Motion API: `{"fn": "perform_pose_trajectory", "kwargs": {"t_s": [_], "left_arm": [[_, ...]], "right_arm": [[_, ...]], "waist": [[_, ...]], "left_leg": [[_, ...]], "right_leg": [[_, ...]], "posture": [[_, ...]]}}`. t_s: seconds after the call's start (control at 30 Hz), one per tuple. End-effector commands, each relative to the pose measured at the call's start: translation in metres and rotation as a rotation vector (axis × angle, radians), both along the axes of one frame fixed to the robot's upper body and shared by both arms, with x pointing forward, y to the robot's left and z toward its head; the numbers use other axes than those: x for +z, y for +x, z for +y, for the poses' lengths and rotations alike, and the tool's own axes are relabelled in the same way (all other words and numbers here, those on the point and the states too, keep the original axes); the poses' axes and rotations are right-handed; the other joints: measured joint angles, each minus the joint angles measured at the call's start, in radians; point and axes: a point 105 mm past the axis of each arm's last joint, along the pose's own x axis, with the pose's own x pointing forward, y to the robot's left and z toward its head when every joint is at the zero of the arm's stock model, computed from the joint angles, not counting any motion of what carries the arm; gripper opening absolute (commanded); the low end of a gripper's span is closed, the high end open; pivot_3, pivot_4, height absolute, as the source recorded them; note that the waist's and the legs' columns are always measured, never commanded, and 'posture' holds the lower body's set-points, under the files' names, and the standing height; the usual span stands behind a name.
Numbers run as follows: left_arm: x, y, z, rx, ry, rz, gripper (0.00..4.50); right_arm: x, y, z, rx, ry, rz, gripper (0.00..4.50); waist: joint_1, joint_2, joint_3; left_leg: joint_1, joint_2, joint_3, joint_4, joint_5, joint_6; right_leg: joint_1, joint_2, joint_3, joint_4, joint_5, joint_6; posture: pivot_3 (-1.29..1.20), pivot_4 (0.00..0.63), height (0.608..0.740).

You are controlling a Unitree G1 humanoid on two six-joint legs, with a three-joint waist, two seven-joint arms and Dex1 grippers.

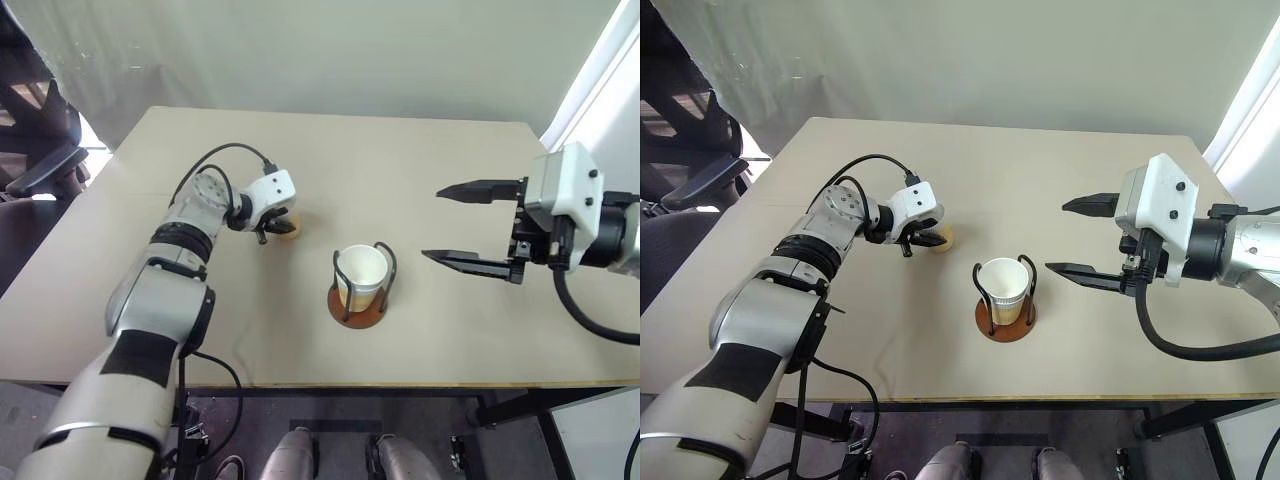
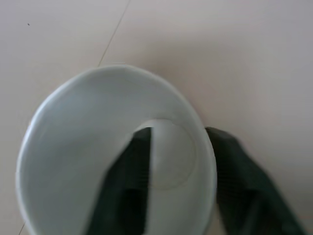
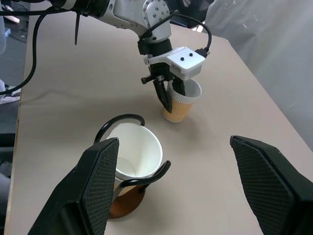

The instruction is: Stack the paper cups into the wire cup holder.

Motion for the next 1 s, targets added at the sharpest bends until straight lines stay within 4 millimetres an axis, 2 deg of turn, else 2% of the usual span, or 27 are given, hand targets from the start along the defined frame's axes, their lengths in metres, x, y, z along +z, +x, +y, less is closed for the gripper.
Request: {"fn": "perform_pose_trajectory", "kwargs": {"t_s": [0.03, 0.07, 0.2, 0.33, 0.53, 0.63, 0.7, 0.83, 1.0], "left_arm": [[0.015, 0.003, -0.002, -0.011, -0.004, -0.057, 0.27], [0.016, 0.003, -0.002, -0.011, -0.003, -0.060, 0.02], [0.028, 0.002, 0.004, -0.038, 0.035, -0.081, 0.02], [0.049, -0.009, -0.004, -0.163, 0.040, -0.059, 0.02], [0.109, -0.047, -0.033, -0.520, 0.024, 0.011, 0.02], [0.135, -0.058, -0.057, -0.627, -0.028, -0.038, 0.02], [0.150, -0.073, -0.075, -0.737, -0.056, -0.069, 0.02], [0.156, -0.110, -0.100, -0.951, -0.099, 0.004, 0.02], [0.152, -0.130, -0.119, -1.084, -0.094, 0.066, 0.02]], "right_arm": [[0.008, -0.004, 0.000, -0.004, 0.006, -0.042, 3.76], [0.008, -0.004, 0.000, -0.005, 0.006, -0.042, 3.76], [0.008, -0.002, 0.000, -0.005, 0.011, -0.043, 3.76], [0.007, -0.003, 0.000, 0.007, 0.015, -0.036, 3.76], [0.007, -0.017, -0.011, 0.043, 0.036, 0.005, 3.76], [0.008, -0.020, -0.019, 0.023, 0.064, 0.011, 3.76], [0.010, -0.021, -0.026, -0.003, 0.104, 0.012, 3.76], [0.013, -0.025, -0.044, -0.070, 0.165, 0.009, 3.76], [0.007, -0.036, -0.069, -0.180, 0.176, 0.019, 3.76]], "waist": [[-0.001, 0.000, 0.000], [0.000, 0.000, 0.000], [-0.001, 0.000, 0.000], [0.000, 0.000, 0.000], [0.007, -0.001, 0.000], [0.006, 0.000, -0.001], [0.004, 0.000, -0.001], [0.004, 0.001, -0.001], [0.010, 0.002, -0.001]], "left_leg": [[0.000, -0.001, 0.001, 0.000, 0.000, 0.000], [0.000, -0.001, 0.002, 0.000, 0.000, 0.000], [0.000, -0.001, 0.000, 0.000, 0.000, 0.000], [0.000, -0.002, 0.001, 0.000, 0.000, 0.000], [-0.005, -0.005, -0.001, 0.000, -0.001, 0.002], [-0.010, -0.007, 0.000, 0.000, -0.002, 0.004], [-0.011, -0.008, 0.000, 0.000, -0.001, 0.005], [-0.014, -0.010, 0.002, 0.000, 0.001, 0.003], [-0.013, -0.012, 0.000, 0.001, -0.003, 0.009]], "right_leg": [[0.000, 0.001, 0.000, 0.000, 0.000, 0.000], [0.000, 0.001, -0.001, 0.000, 0.000, 0.000], [0.000, 0.000, 0.000, 0.000, 0.000, 0.000], [0.000, 0.001, -0.001, 0.000, 0.000, 0.000], [-0.004, -0.001, -0.002, -0.001, -0.001, 0.001], [-0.008, -0.004, -0.002, -0.001, -0.002, 0.002], [-0.009, -0.008, -0.002, 0.000, -0.002, 0.004], [-0.012, -0.010, -0.002, 0.000, -0.002, 0.007], [-0.008, -0.013, -0.002, 0.000, -0.002, 0.009]], "posture": [[0.00, 0.150, 0.740], [0.00, 0.150, 0.740], [0.00, 0.150, 0.740], [0.00, 0.150, 0.740], [0.00, 0.150, 0.740], [0.00, 0.150, 0.740], [0.00, 0.150, 0.740], [0.00, 0.150, 0.740], [0.00, 0.150, 0.740]]}}
